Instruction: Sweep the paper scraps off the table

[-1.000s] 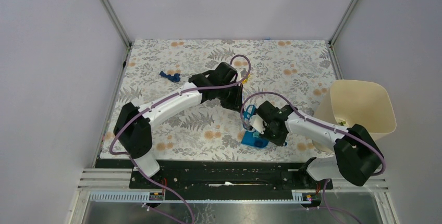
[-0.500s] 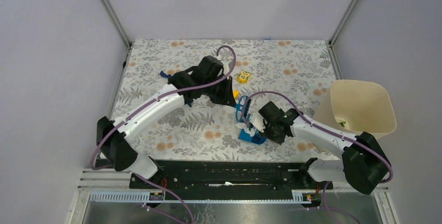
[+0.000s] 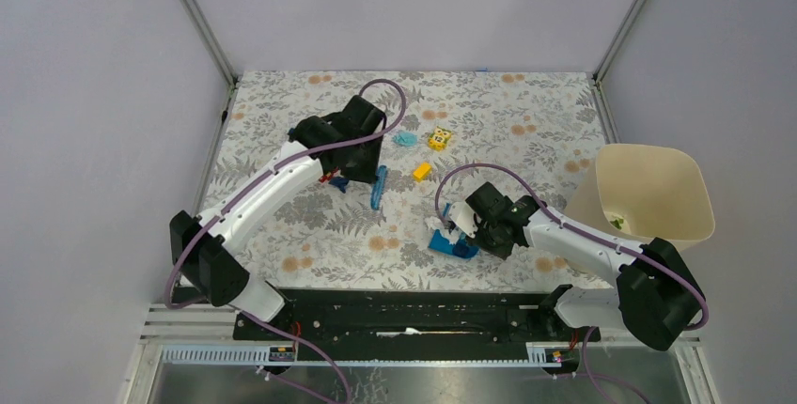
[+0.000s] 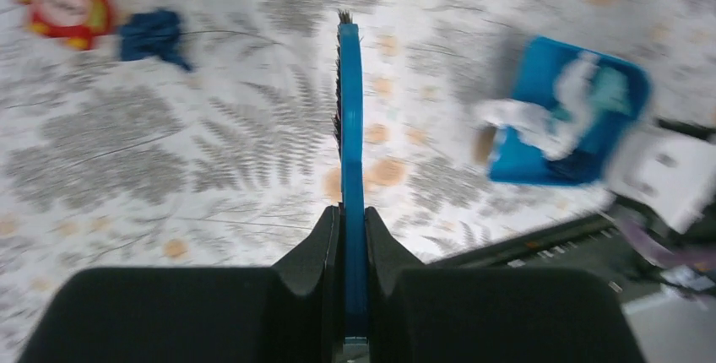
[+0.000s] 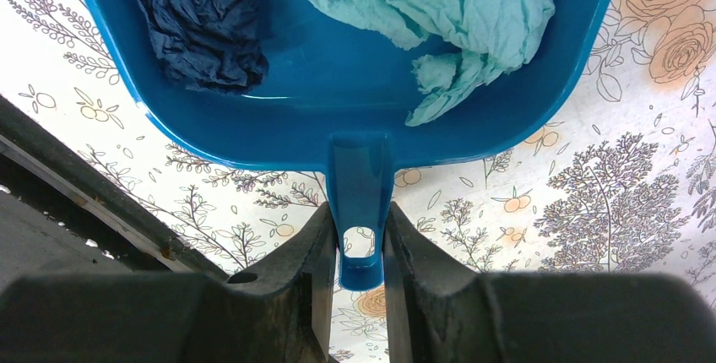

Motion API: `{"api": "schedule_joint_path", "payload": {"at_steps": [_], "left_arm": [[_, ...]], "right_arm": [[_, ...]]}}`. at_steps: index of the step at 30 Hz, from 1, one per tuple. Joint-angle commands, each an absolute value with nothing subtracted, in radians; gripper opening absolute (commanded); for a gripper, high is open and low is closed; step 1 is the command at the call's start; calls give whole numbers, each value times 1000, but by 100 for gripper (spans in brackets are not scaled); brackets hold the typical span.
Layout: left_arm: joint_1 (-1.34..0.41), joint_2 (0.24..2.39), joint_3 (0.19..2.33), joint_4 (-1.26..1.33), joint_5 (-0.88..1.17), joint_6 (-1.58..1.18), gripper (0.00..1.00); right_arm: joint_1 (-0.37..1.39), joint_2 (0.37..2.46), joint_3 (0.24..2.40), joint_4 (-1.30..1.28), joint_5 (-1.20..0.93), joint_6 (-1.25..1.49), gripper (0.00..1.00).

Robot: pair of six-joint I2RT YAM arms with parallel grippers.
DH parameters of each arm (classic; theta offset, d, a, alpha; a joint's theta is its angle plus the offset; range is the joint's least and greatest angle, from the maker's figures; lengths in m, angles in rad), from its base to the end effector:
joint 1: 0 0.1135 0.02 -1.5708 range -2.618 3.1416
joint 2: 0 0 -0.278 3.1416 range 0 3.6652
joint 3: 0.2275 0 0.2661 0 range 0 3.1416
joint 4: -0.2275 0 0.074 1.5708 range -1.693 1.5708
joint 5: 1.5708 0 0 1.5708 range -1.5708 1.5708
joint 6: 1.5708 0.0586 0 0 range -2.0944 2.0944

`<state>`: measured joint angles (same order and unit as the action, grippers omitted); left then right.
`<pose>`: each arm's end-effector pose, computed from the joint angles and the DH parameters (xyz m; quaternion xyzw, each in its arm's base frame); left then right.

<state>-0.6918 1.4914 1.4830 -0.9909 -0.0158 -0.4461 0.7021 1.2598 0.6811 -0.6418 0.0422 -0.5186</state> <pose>0.2543 -0.2094 0.3369 0.1154 0.9525 -0.1455 0.2415 0.1774 0.1468 0.1621 -0.5612 0.8088 -0.0047 0.1754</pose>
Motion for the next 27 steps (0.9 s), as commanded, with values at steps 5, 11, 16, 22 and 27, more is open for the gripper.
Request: {"api": "schedule_joint_path", "payload": {"at_steps": [5, 11, 16, 22, 27], "left_arm": [[-599, 1620, 1593, -1115, -456, -350, 0], [-592, 1790, 1666, -1108, -575, -301, 0], [-589, 1915, 1648, -1085, -544, -269, 0], [-597, 1844, 1544, -1021, -320, -309, 0], [-609, 1677, 1405, -904, -26, -353, 0]], "right_arm": [[701, 1285, 692, -647, 23, -519, 0], [702, 1305, 696, -644, 8, -516, 0], [702, 1294, 683, -645, 8, -516, 0], [701, 1302, 685, -644, 10, -517, 0], [701, 1361, 713, -660, 6, -509, 0]]}}
